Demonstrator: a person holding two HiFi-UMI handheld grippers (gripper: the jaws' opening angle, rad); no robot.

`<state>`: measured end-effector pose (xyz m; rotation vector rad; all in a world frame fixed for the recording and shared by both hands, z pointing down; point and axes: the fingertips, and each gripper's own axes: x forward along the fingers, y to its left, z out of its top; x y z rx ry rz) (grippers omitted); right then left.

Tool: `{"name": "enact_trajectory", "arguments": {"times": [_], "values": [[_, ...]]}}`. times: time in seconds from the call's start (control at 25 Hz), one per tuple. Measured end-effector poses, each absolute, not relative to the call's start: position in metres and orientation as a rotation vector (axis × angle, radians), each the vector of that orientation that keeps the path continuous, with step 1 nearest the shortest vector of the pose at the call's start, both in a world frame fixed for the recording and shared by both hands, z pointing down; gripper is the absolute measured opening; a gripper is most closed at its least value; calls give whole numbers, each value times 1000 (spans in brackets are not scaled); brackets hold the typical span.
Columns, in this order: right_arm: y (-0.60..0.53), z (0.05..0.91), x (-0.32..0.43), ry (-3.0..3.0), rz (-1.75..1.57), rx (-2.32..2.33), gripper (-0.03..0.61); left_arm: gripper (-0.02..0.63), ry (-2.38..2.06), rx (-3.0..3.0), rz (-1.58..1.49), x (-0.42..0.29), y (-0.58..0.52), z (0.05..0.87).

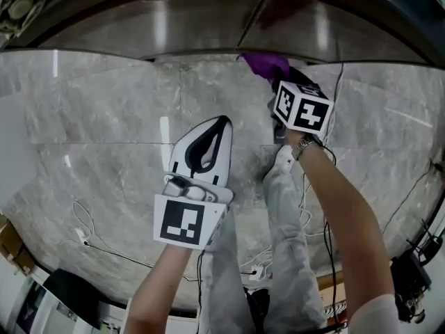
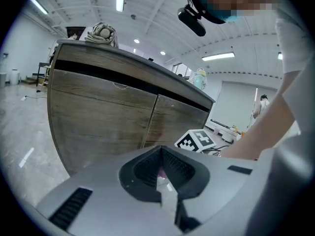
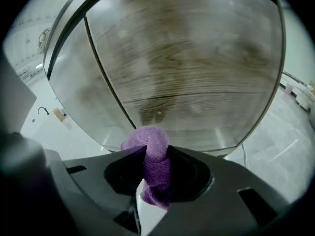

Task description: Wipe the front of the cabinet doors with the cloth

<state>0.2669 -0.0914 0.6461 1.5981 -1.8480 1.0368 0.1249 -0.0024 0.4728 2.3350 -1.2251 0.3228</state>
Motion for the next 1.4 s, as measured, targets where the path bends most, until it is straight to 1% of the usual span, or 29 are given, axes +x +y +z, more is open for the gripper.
{"name": "enact_trajectory", "arguments": {"times": [0.24, 0.44, 0.6, 0.8, 1.16, 1.4], "values": [[-125, 663, 250, -1870, 1118, 1609, 118, 6, -1269, 2341, 280, 145, -21, 482], [-140, 662, 277, -1820, 1217, 1681, 118, 6, -1320, 2294, 263, 158, -25, 480], [-140, 662, 306, -1799, 1232, 1682, 118, 6, -1328, 2292, 287, 169, -32, 485], [-134, 662, 367, -1757, 1227, 1725, 118, 6, -1329, 2284, 266, 194, -35, 491], [-117, 675, 504, -1588, 1118, 1805, 118, 6, -1281, 2288, 278, 248, -39, 499], [-110, 683, 543, -1508, 1087, 1867, 118, 6, -1300, 2276, 243, 259, -47, 509]]}}
